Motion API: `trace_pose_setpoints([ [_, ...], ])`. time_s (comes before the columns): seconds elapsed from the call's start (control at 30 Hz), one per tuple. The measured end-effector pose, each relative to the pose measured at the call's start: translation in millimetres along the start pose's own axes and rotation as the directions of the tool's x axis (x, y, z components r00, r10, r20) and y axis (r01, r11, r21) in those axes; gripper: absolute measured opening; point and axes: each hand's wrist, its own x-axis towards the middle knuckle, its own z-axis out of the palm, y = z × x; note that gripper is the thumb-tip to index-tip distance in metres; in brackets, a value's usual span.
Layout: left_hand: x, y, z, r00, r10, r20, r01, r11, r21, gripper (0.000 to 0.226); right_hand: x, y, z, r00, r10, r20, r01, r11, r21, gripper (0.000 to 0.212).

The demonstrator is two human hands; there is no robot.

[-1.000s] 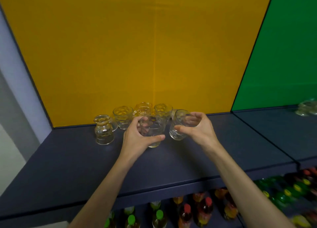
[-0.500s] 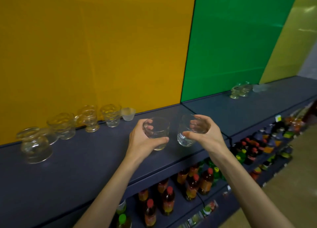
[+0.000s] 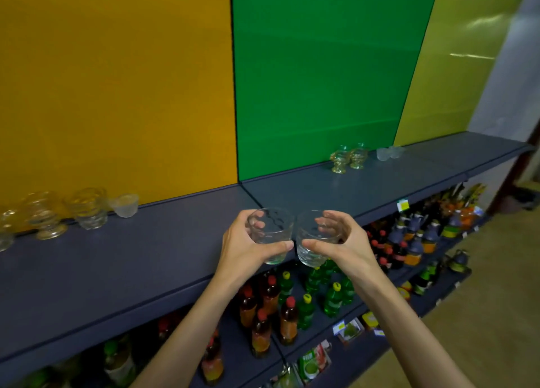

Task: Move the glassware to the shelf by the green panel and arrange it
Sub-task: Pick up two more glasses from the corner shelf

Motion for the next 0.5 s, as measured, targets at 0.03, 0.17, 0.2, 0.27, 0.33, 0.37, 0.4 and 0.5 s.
trace_pose_setpoints([
  [0.03, 1, 4, 13, 1.0, -0.002, -0.004, 0.002, 1.0, 0.003, 0.073, 4, 3, -13, 1.0, -0.003, 0.007, 0.003, 1.0, 0.002, 0.075],
  [0.17, 8, 13, 56, 1.0, -0.007, -0.021, 0.007, 1.0, 0.026, 0.076, 26, 15, -51, 1.0, 0.004, 0.023, -0.004, 1.0, -0.002, 0.074],
  [0.2, 12, 14, 64, 1.0, -0.008, -0.022, 0.008, 0.999, 0.036, 0.076, 32, 18, -58, 1.0, 0.005, 0.021, -0.005, 1.0, -0.001, 0.074],
  [0.27, 20, 16, 78, 1.0, -0.004, -0.022, 0.006, 0.998, 0.059, 0.077, 45, 24, -69, 1.0, 0.004, 0.021, -0.004, 1.0, 0.004, 0.074],
  [0.33, 33, 15, 91, 1.0, -0.007, -0.027, 0.01, 0.997, 0.078, 0.077, 60, 31, -78, 0.999, 0.004, 0.034, -0.005, 1.0, 0.007, 0.075],
  [0.37, 41, 13, 98, 0.999, -0.012, -0.031, 0.015, 0.996, 0.086, 0.077, 68, 35, -82, 0.999, 0.005, 0.041, -0.005, 1.0, 0.007, 0.075],
  [0.4, 50, 12, 105, 0.999, -0.017, -0.036, 0.02, 0.996, 0.091, 0.077, 78, 39, -85, 0.999, 0.004, 0.046, -0.004, 1.0, 0.006, 0.076],
  [0.5, 76, 5, 124, 0.998, -0.034, -0.048, 0.039, 0.994, 0.105, 0.078, 109, 51, -92, 0.998, 0.001, 0.059, 0.0, 1.0, -0.003, 0.084],
])
